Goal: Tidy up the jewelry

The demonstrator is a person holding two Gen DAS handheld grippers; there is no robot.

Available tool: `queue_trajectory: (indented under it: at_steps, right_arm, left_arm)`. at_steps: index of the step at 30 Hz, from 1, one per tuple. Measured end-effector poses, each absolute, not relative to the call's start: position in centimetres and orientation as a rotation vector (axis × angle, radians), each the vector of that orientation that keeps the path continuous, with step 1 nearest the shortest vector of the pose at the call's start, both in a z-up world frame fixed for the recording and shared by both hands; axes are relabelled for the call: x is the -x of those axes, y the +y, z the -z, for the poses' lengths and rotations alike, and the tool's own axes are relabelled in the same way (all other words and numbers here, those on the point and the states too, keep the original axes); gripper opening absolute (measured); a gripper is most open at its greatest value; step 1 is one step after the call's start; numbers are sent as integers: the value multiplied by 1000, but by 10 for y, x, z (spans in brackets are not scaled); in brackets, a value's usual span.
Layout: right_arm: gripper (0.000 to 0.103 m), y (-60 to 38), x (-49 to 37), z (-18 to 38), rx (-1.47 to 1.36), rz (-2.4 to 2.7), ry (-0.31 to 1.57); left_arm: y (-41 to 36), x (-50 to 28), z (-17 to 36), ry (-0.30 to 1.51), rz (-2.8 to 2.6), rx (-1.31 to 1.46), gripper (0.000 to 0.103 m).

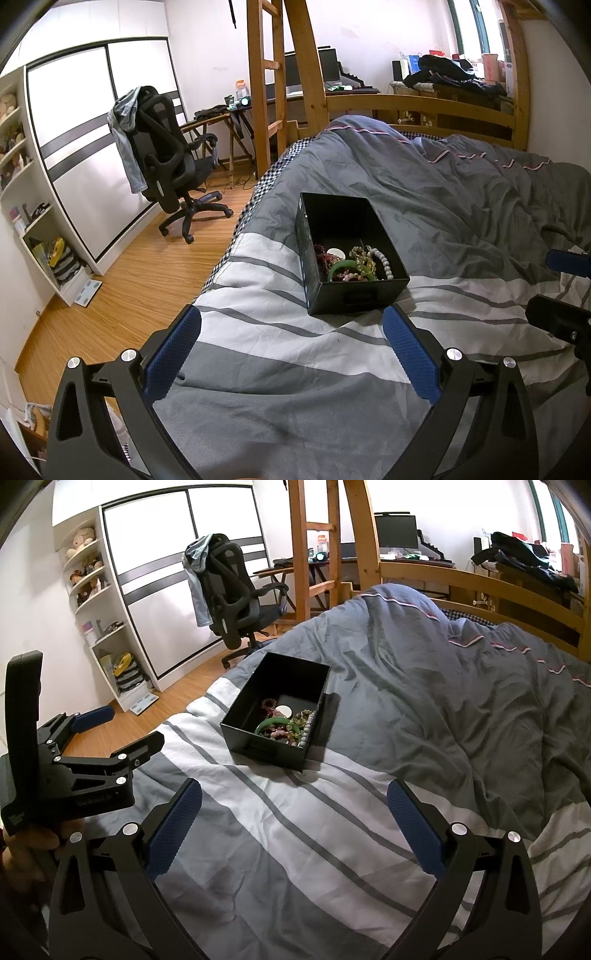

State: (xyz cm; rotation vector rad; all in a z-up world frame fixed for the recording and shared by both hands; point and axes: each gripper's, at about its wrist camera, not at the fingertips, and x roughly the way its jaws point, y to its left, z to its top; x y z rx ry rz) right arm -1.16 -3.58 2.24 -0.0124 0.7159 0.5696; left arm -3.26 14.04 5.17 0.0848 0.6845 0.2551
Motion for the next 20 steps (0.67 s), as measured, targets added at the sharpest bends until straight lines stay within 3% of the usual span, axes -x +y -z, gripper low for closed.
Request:
queue_trajectory:
  at_steps: [20]
  right_arm:
    - [99, -34, 13, -21, 10, -570, 721]
  left_arm:
    - [145, 34, -48, 679, -226, -89, 97]
